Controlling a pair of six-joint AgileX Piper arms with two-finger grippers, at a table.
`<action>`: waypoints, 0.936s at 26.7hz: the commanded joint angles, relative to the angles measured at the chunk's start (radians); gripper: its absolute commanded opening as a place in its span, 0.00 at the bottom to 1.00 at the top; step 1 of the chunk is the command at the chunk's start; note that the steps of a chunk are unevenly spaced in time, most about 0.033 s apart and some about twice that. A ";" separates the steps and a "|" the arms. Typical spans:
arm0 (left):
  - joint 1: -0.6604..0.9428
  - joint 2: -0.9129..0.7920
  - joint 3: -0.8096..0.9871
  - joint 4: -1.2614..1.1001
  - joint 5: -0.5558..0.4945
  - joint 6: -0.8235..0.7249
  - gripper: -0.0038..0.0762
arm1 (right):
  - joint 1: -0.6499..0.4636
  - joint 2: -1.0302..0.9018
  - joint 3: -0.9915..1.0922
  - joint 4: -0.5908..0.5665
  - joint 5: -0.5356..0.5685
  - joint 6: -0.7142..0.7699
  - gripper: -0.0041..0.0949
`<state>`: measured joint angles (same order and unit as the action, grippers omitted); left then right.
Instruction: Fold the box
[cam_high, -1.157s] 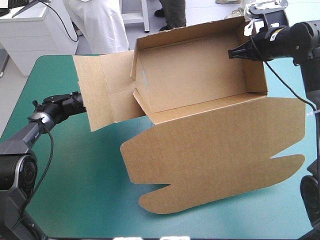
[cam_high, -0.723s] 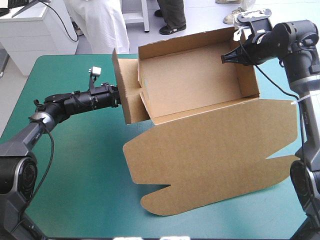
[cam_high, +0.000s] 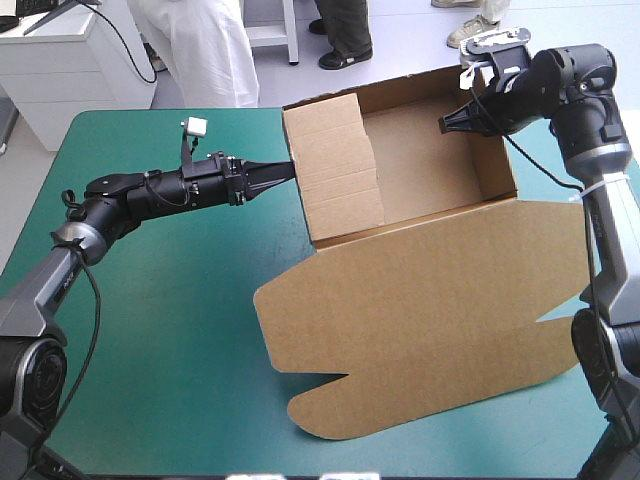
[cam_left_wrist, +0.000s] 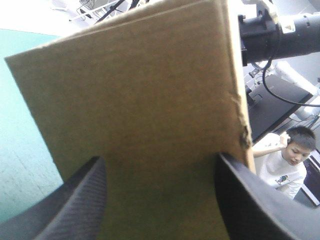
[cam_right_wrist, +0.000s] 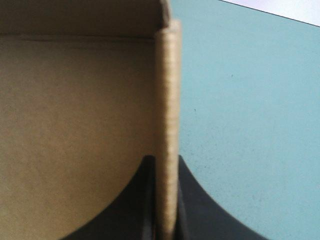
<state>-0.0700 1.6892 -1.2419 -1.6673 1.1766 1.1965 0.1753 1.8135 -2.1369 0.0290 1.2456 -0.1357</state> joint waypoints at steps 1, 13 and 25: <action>-0.007 -0.063 -0.033 -0.125 0.120 -0.038 0.61 | -0.003 -0.050 -0.031 0.021 0.001 -0.006 0.02; -0.007 -0.063 -0.181 0.106 0.059 -0.270 0.61 | -0.003 -0.050 -0.031 0.021 0.001 -0.008 0.02; -0.055 -0.063 -0.317 0.493 -0.112 -0.635 0.59 | 0.004 -0.050 -0.031 0.028 0.001 0.014 0.02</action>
<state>-0.0873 1.6750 -1.5111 -1.1943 1.1064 0.6201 0.1753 1.8142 -2.1369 0.0265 1.2456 -0.1367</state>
